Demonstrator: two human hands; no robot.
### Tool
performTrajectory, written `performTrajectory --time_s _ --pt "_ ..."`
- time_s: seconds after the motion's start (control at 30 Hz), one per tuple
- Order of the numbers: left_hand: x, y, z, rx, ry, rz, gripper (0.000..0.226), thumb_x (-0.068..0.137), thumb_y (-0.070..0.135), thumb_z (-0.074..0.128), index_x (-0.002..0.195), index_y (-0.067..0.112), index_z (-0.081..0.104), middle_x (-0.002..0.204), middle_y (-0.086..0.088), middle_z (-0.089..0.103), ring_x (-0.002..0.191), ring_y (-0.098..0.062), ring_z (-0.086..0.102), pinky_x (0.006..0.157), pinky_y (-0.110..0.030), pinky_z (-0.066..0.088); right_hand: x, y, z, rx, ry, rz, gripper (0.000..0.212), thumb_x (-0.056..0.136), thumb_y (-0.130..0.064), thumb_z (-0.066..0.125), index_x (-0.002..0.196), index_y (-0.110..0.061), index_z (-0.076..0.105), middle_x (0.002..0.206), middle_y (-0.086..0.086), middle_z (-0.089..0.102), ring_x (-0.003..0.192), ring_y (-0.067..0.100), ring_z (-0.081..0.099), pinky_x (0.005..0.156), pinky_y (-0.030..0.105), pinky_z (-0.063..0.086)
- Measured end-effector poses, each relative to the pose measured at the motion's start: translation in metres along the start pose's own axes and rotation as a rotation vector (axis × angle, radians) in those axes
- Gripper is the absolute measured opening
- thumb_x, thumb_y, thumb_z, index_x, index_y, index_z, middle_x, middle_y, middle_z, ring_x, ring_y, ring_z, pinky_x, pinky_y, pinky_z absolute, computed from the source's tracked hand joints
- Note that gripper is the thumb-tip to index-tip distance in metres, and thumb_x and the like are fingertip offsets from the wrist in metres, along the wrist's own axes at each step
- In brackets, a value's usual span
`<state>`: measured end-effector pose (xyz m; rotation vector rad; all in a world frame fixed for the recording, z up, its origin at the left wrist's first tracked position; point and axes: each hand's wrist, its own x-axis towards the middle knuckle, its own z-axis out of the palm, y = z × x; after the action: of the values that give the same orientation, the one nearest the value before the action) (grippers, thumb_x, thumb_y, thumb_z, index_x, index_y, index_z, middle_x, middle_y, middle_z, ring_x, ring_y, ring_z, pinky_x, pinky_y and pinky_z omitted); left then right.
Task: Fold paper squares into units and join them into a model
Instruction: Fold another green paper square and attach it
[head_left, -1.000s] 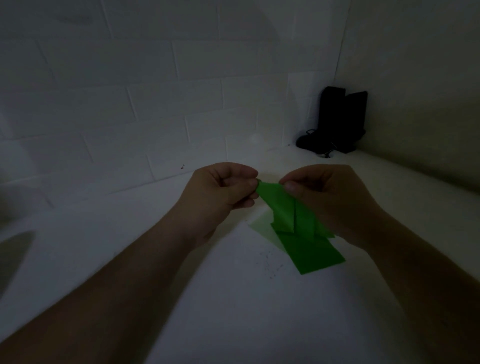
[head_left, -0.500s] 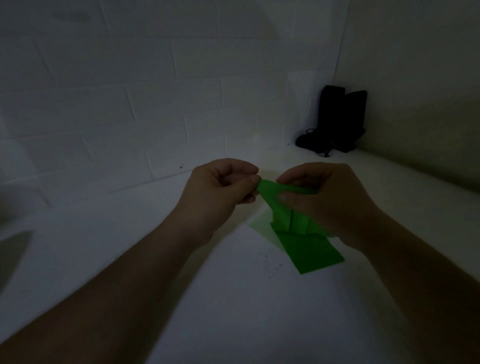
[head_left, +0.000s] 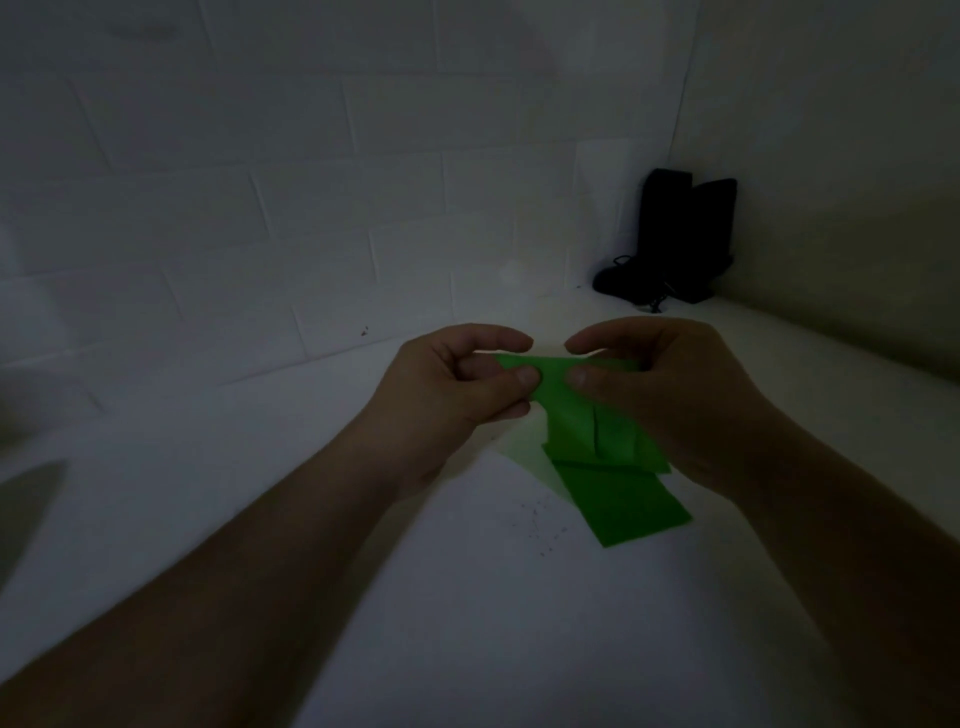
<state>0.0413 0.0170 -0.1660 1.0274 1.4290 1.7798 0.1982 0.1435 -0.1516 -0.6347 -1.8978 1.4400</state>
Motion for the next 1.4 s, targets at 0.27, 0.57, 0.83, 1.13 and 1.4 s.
performTrajectory --time_s 0.27,0.57,0.83,1.13,1.4 --pt "-0.0011 0.0033 0.0000 -0.014 0.032 -0.017 0.015 0.083 -0.004 0.074 0.090 0.009 0.072 0.070 -0.009 0.071 0.070 -0.018 0.072 0.071 -0.029 0.063 -0.0010 -0.0010 0.0003 0.022 0.004 -0.024 0.024 0.082 0.003 0.076 0.086 -0.020 0.079 0.086 -0.003 0.078 0.076 0.010 0.075 0.064 0.021 0.060" --pt "-0.0024 0.0042 0.0015 0.024 0.039 -0.008 0.014 0.083 -0.004 0.075 0.089 0.008 0.073 0.073 -0.011 0.074 0.070 -0.019 0.074 0.068 -0.028 0.063 0.0013 -0.0005 0.0002 -0.073 0.008 -0.029 0.019 0.086 -0.005 0.075 0.083 -0.024 0.078 0.086 -0.009 0.077 0.079 0.004 0.072 0.064 0.013 0.055" --pt "-0.0022 0.0030 0.0031 0.046 0.039 0.022 0.014 0.086 -0.004 0.073 0.091 0.010 0.075 0.073 -0.013 0.068 0.069 -0.018 0.070 0.070 -0.028 0.062 -0.0001 0.0011 0.0014 -0.138 0.008 -0.090 0.020 0.087 -0.008 0.075 0.086 -0.028 0.077 0.089 -0.014 0.077 0.086 0.001 0.071 0.074 0.016 0.056" --pt "-0.0014 0.0013 0.0023 0.076 0.049 0.026 0.013 0.085 -0.003 0.075 0.090 0.009 0.076 0.084 -0.030 0.067 0.070 -0.019 0.071 0.071 -0.028 0.063 -0.0006 -0.0011 0.0015 -0.129 0.028 -0.078 0.017 0.083 -0.005 0.078 0.083 -0.022 0.078 0.082 -0.012 0.076 0.079 0.000 0.071 0.066 0.008 0.052" --pt "-0.0031 0.0015 0.0029 0.141 0.033 0.081 0.013 0.085 -0.003 0.076 0.090 0.009 0.077 0.091 -0.040 0.064 0.071 -0.026 0.068 0.076 -0.032 0.063 -0.0025 -0.0014 0.0019 -0.124 0.008 -0.077 0.019 0.083 -0.005 0.078 0.088 -0.023 0.077 0.081 -0.006 0.077 0.077 0.005 0.072 0.068 0.014 0.056"
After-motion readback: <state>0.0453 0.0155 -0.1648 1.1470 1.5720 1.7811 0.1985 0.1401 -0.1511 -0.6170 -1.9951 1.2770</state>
